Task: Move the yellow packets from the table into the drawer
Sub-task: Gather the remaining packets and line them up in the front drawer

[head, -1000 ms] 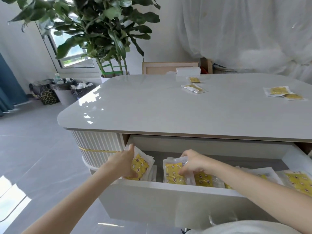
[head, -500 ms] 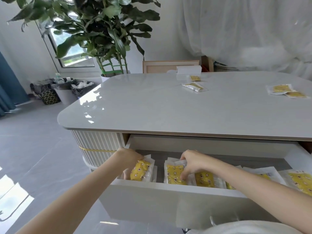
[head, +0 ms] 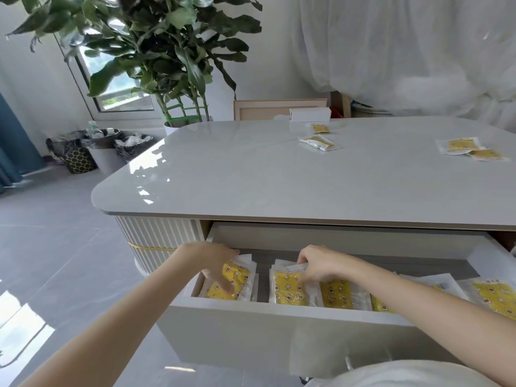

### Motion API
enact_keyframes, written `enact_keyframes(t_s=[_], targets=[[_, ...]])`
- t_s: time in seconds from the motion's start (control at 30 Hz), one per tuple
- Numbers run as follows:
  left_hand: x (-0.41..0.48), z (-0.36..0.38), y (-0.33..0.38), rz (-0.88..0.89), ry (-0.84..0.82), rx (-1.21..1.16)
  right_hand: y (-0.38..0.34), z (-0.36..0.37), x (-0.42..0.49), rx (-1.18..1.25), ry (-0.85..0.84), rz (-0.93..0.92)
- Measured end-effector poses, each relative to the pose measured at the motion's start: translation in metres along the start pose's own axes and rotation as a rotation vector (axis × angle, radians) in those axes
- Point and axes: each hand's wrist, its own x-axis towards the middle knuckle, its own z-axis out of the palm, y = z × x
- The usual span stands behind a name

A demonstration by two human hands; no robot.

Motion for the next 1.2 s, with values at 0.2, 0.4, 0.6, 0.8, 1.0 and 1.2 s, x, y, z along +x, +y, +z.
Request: enact_keyframes(t_s=[0.2,0.4,0.6,0.8,1.0,1.2], targets=[[0.034,0.003,0.030,0.060,0.154,-0.206,0.006,-0.003,0.004,0.060,0.013,0.051],[0.048,0.010,0.042,-0.044,0.037,-0.132,0.007,-0.007,0.001,0.089,0.005,0.062],[0.039,0.013,0.023,0.018,0.072,-0.192,0.009,-0.008,0.004,0.116,-0.005,0.062],[0.032,0.022,0.001,0.061,0.106,-0.260,0.011,-0.007,0.005,0.111,-0.020,0.074],[0.028,0.018,-0.006,0.068,0.198,-0.201,0.013,-0.015,0.001,0.118,-0.021,0.080],[0.021,0.015,-0.005,0.150,0.245,-0.179,0.017,-0.020,-0.005,0.153,-0.018,0.073]])
